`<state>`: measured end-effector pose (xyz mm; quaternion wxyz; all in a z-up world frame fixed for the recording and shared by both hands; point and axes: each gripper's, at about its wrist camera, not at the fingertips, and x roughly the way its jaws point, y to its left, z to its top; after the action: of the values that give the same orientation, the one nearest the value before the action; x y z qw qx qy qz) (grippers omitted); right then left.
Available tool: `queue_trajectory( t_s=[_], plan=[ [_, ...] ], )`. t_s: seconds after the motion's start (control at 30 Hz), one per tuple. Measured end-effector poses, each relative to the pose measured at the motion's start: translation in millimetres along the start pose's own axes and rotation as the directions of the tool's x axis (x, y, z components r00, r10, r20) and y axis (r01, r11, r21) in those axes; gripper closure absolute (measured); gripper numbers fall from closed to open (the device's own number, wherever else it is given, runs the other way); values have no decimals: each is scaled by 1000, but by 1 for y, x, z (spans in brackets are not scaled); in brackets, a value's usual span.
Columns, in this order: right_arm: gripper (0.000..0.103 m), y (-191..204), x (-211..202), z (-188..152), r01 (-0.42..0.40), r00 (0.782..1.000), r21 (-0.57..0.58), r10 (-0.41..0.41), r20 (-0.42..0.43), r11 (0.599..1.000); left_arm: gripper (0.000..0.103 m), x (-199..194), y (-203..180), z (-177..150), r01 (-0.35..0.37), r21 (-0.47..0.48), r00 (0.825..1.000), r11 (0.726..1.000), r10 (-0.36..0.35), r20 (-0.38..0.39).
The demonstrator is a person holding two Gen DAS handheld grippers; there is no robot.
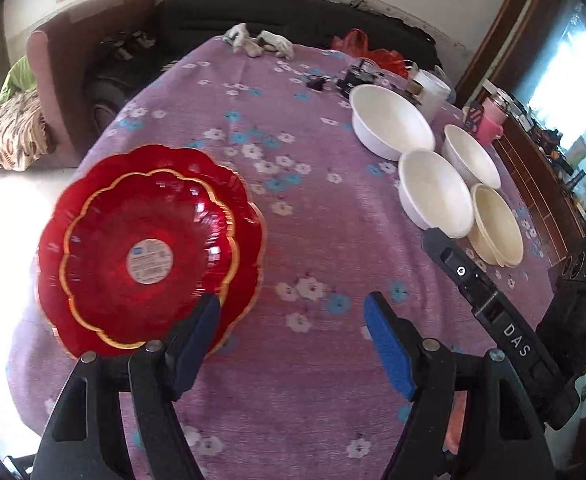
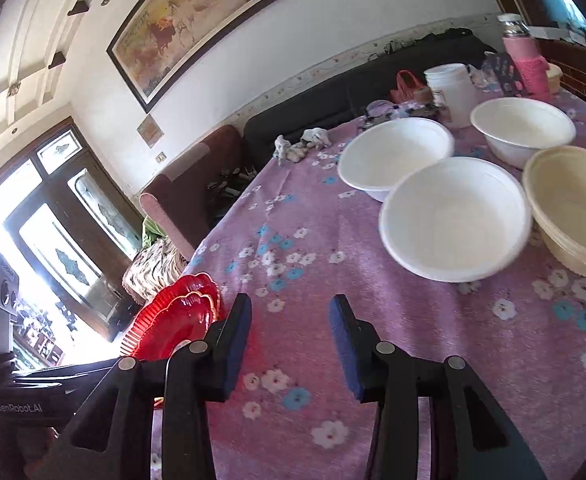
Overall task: Organize plates and bowls
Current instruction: 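Open both grippers and release the small red plate, then move both grippers to a white bowl and close them on its rim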
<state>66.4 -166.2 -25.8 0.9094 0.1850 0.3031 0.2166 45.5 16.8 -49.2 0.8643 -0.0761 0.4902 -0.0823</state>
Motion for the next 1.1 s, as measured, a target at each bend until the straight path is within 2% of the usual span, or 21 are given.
queue_trajectory(
  t_s=[0.07,0.17,0.33,0.53,0.77,0.97,1.1],
  plan=[
    [48,-26,-14,0,15,1000,62,-15,-3,998,29,15,-18,4,27,-7,1000,1000,-27,-8],
    [48,-64,-25,6,32,999,169,-31,-4,985,29,35,-31,18,74,-78,997,994,-75,-11],
    [48,-109,-28,15,14,1000,334,-7,-21,943,29,65,-51,52,54,-105,998,993,-52,21],
    [48,-135,-16,19,30,999,457,-16,-35,889,29,101,-74,86,64,-88,998,994,-65,-8],
    [47,-145,-5,24,71,997,510,-57,-43,857,29,133,-89,103,53,-54,998,997,-55,-33],
    [47,-145,1,28,76,997,530,-71,-29,844,29,145,-87,104,85,-67,996,994,-87,-35],
    [47,-143,3,29,90,995,517,-100,-9,851,29,152,-85,103,122,-73,991,990,-125,-44]
  ],
)
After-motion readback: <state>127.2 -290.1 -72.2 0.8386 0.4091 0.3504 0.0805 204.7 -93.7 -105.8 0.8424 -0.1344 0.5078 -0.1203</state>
